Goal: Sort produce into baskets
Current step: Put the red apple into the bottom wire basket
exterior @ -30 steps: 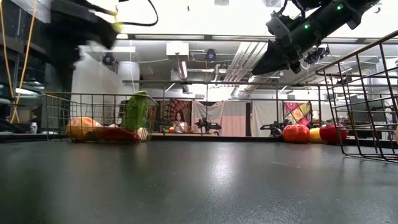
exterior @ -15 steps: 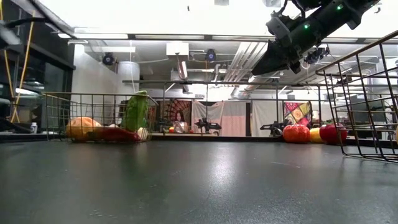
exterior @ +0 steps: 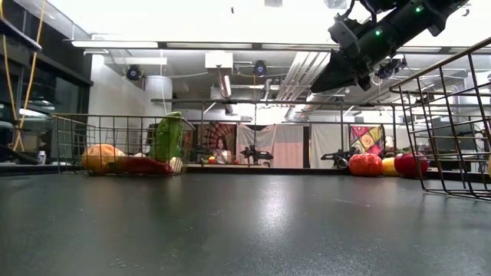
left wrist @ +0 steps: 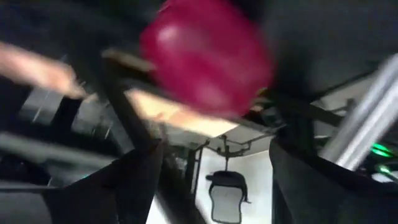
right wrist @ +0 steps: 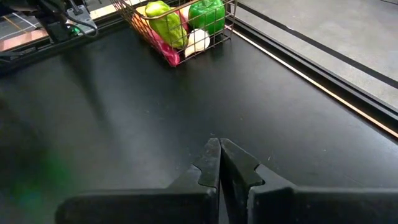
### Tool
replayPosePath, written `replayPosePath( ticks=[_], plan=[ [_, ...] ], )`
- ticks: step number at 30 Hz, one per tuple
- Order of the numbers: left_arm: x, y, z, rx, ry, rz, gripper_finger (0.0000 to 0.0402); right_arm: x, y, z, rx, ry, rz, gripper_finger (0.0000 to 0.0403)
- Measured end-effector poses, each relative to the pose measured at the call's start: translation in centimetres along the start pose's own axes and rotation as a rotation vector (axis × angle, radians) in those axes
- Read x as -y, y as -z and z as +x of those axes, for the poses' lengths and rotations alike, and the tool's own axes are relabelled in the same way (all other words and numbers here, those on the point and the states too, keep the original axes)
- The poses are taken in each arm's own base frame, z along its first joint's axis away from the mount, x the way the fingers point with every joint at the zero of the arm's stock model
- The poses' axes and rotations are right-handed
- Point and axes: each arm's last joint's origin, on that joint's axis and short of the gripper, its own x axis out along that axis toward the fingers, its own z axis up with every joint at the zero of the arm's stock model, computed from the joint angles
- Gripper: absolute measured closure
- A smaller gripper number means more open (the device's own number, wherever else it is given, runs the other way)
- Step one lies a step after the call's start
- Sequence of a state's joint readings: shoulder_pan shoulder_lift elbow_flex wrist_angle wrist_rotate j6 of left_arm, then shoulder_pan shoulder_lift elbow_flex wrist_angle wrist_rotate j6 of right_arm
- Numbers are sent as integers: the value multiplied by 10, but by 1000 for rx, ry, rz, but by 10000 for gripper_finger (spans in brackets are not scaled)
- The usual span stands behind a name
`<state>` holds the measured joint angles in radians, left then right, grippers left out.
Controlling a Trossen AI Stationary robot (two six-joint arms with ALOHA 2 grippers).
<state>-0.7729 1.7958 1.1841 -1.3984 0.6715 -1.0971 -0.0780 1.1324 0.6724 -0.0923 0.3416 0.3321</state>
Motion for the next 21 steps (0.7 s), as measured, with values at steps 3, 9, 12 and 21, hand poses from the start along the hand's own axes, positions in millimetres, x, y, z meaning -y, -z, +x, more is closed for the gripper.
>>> replayPosePath(
  ticks=[3,9,12,21],
  plan=[
    [3,-6,3,22,45,45,115,0,0,0,0,0,0,403],
    [-6,-5,5,-12,-22,4,123,0,0,0,0,0,0,403],
    [-7,-5,5,-17,-31,6,134,0,0,0,0,0,1,403],
    [-9,-15,19,-13,-8,-26,160,0,0,0,0,0,2,403]
  ],
)
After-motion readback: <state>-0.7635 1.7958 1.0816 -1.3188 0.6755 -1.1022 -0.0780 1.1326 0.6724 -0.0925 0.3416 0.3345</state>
